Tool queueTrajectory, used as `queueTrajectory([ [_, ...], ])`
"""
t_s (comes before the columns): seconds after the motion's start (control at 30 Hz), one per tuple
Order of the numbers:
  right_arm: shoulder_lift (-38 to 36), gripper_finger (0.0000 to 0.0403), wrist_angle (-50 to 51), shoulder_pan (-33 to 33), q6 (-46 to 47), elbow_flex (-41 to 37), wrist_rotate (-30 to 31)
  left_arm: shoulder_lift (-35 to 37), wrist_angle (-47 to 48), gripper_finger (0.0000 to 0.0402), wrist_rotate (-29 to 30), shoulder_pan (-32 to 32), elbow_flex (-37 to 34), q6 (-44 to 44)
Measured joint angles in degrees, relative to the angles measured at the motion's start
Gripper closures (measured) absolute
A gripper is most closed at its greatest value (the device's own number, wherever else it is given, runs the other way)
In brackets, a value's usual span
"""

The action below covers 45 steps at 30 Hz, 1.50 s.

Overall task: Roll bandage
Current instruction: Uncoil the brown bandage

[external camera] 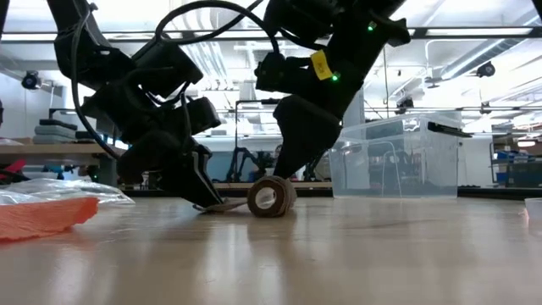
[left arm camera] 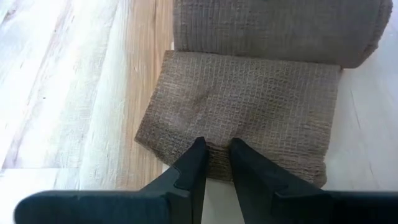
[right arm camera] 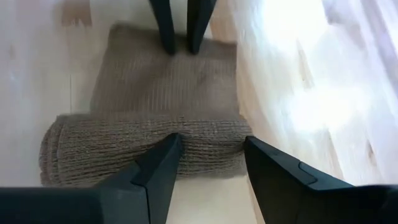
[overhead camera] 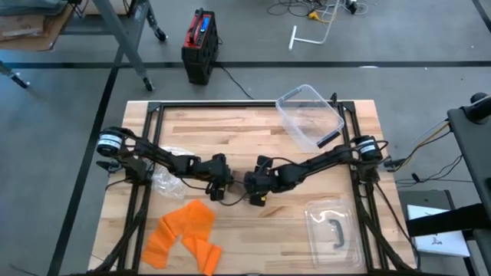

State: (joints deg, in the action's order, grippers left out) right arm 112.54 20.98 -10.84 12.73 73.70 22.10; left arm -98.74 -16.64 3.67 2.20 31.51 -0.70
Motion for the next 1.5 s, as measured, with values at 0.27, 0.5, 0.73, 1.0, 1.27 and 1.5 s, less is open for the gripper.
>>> queueTrajectory([
  [0.27, 0.3, 0.0220, -7.7, 2.0, -2.8, -0.1, 0.5, 0.4, 0.1, 0.0333, -1.2, 0.0, 0.0, -0.2],
  [0.5, 0.0, 0.0220, -8.5, 2.2, -2.9, 2.1, 0.7, 0.5, 0.2, 0.0333, -1.4, 0.0, 0.0, -0.3],
  [0.73, 1.1, 0.0220, -15.7, 2.5, -1.9, 2.3, -0.4, 0.5, 0.2, 0.0333, -1.5, 0.0, 0.0, -0.3],
  [1.0, 4.3, 0.0220, -9.6, 1.8, 3.6, 1.9, -4.0, 0.5, 0.3, 0.0333, -1.6, 0.1, 0.0, -0.4],
  [1.27, 2.1, 0.0220, 1.4, -1.7, 7.4, 1.2, -2.4, 0.5, 0.3, 0.0333, -1.6, 0.1, -0.1, -0.8],
  [1.5, 0.8, 0.0220, 10.3, -4.5, 10.4, 0.2, -0.6, 0.6, 0.6, 0.0333, -1.6, 0.1, -0.2, -1.3],
])
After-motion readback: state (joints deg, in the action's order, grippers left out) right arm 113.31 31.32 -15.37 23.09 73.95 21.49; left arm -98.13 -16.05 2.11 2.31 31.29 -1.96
